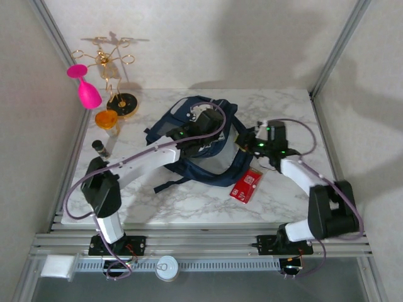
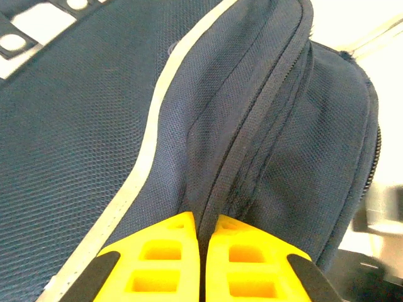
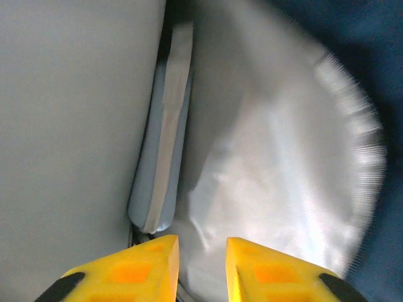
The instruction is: Pack the student bag
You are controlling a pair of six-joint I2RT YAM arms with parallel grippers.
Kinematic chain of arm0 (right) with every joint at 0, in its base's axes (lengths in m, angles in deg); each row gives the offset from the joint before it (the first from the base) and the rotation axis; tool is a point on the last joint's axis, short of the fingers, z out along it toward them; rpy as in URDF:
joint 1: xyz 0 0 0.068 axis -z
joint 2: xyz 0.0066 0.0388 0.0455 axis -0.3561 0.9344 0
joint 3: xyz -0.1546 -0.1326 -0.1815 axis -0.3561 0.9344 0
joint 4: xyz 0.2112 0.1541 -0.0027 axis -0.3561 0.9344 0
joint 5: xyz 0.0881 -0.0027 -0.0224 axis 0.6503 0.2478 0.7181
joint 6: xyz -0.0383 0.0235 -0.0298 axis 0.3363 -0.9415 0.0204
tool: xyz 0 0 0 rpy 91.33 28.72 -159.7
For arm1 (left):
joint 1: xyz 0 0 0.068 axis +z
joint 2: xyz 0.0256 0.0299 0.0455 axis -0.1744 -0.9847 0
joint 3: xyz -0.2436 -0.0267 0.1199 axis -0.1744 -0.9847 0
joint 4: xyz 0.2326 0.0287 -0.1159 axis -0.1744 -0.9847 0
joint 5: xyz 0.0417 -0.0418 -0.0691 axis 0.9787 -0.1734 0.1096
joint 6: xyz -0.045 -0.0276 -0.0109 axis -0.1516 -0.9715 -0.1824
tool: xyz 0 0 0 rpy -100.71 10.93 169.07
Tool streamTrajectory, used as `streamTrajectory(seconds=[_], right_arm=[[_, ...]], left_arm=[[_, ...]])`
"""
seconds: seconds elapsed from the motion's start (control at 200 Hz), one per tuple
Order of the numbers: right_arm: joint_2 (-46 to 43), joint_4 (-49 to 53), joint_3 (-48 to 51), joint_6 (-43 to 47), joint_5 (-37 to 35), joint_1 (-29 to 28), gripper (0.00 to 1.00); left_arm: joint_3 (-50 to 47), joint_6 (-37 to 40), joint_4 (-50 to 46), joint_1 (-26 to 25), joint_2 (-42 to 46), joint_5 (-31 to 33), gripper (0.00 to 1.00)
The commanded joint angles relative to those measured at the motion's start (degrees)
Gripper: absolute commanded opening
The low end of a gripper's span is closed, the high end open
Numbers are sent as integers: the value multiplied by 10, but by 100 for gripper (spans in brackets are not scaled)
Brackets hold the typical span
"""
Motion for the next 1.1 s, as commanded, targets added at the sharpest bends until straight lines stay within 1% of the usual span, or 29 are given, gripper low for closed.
streamTrajectory(seconds=[0.0, 0.06, 0.155, 0.18, 0.2, 0.24, 0.275, 0.36, 0.451, 0.491, 0.561, 0.606, 0.681, 0.736, 0.821, 0.886, 0.981, 1.091], right_arm=[[-59, 131, 0, 73, -24, 62, 30], [-74, 158, -18, 89, -29, 90, 32], [-83, 195, -59, 112, -52, 98, 33], [-86, 199, -66, 113, -55, 97, 34], [-87, 201, -70, 113, -56, 97, 35], [-90, 209, -80, 114, -57, 97, 36], [-91, 221, -91, 116, -63, 94, 37], [-93, 251, -107, 125, -97, 73, 39], [-88, 289, -123, 132, -167, 7, 45], [-82, 306, -129, 127, -205, -25, 46], [-70, 322, -135, 104, -260, -93, 48], [-61, 322, -135, 86, -295, -140, 49], [-31, 317, -141, 54, -354, -224, 50], [3, 302, -149, 38, -373, -275, 51], [64, 289, -181, 25, -393, -339, 51], [109, 292, -212, 16, -429, -380, 52], [171, 307, -260, -9, -474, -417, 52], [235, 314, -307, -42, -503, -445, 52]], left_arm=[[50, -63, 74, -6, -52, 0, 0], [86, -71, 76, -4, -87, -6, 0], [147, -70, 45, 0, -130, 0, 6], [155, -69, 45, 2, -134, -13, 9], [159, -67, 48, 5, -137, -31, 14], [165, -60, 50, 9, -138, -62, 25], [161, -54, 46, 11, -129, -69, 34], [100, -43, 68, 25, -76, -94, 39], [-8, -42, 129, 46, 15, -129, 45], [-50, -34, 138, 52, 58, -121, 47], [-125, -17, 130, 62, 129, -76, 50], [-179, -18, 127, 77, 169, -60, 53], [-277, -39, 147, 115, 224, -69, 54], [-342, -55, 174, 141, 253, -92, 55], [-421, -77, 211, 169, 281, -112, 55], [-466, -84, 240, 180, 297, -118, 55], [-500, -70, 258, 191, 298, -111, 55], [-512, -59, 275, 213, 268, -126, 56]])
